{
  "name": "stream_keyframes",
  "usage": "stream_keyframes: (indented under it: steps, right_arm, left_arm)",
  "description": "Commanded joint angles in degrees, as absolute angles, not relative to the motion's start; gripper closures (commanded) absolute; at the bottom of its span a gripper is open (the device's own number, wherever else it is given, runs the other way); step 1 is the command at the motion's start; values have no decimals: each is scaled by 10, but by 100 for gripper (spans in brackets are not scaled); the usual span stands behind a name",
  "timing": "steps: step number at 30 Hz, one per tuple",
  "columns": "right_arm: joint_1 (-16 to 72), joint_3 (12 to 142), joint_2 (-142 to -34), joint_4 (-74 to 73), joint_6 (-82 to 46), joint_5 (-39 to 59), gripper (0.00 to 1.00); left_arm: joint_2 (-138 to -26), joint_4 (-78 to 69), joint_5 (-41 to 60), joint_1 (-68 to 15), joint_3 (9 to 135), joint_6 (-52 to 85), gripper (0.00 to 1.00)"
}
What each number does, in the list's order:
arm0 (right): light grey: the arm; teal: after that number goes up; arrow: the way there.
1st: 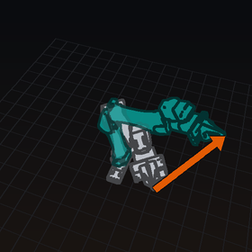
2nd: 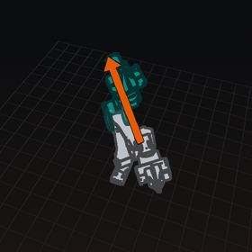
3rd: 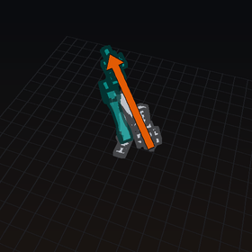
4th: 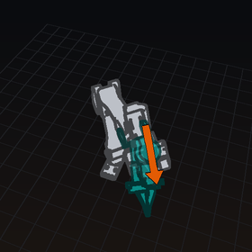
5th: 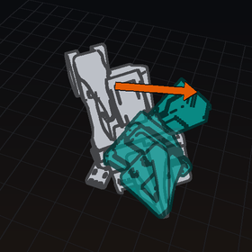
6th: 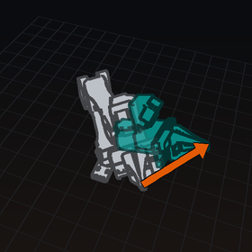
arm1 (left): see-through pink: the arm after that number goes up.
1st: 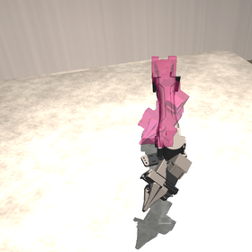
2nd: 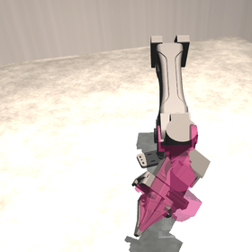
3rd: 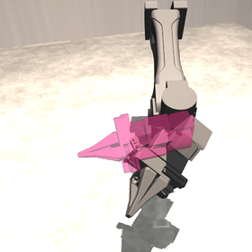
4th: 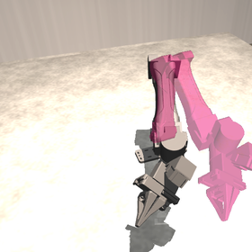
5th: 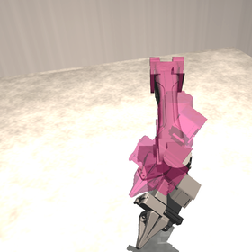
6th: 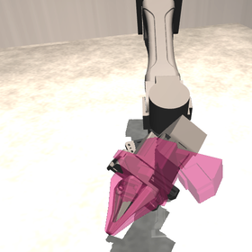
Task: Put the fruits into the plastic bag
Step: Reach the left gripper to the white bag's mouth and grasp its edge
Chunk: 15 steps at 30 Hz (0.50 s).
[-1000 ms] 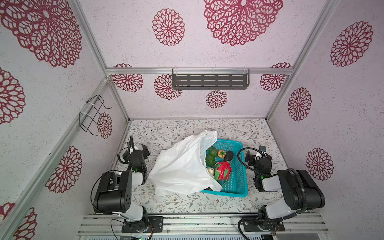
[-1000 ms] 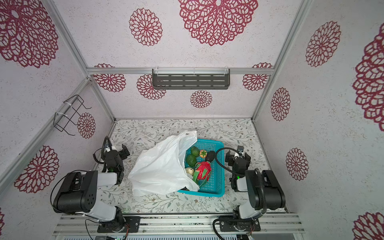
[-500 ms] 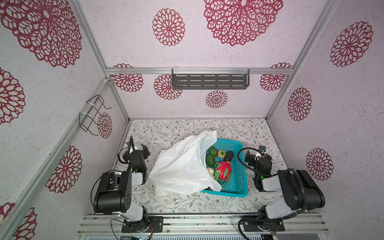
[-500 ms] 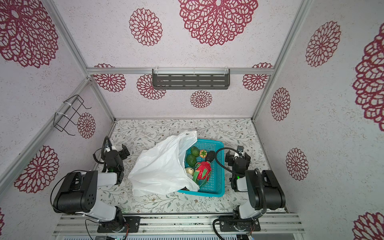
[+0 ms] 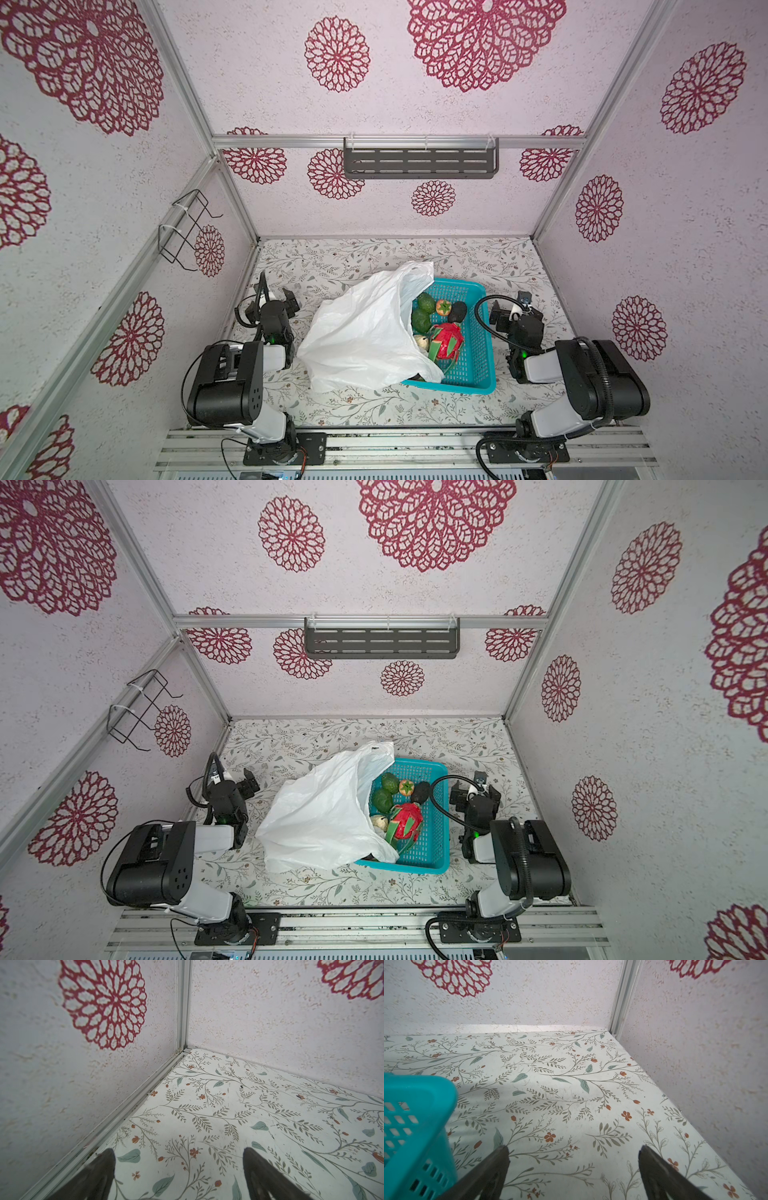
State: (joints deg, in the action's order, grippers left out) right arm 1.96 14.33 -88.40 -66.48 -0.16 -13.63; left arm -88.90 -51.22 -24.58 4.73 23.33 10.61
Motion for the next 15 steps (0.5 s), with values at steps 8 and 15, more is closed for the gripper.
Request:
stream_keyframes:
  steps: [8, 15]
  right_arm:
    - [25, 379, -727, -180, -146, -202, 1]
    - [36, 468, -728, -79, -204, -193, 2]
  left_arm:
    - [-758, 108, -297, -58, 518, 287, 3]
    - [-842, 256, -253, -327, 682, 417, 3]
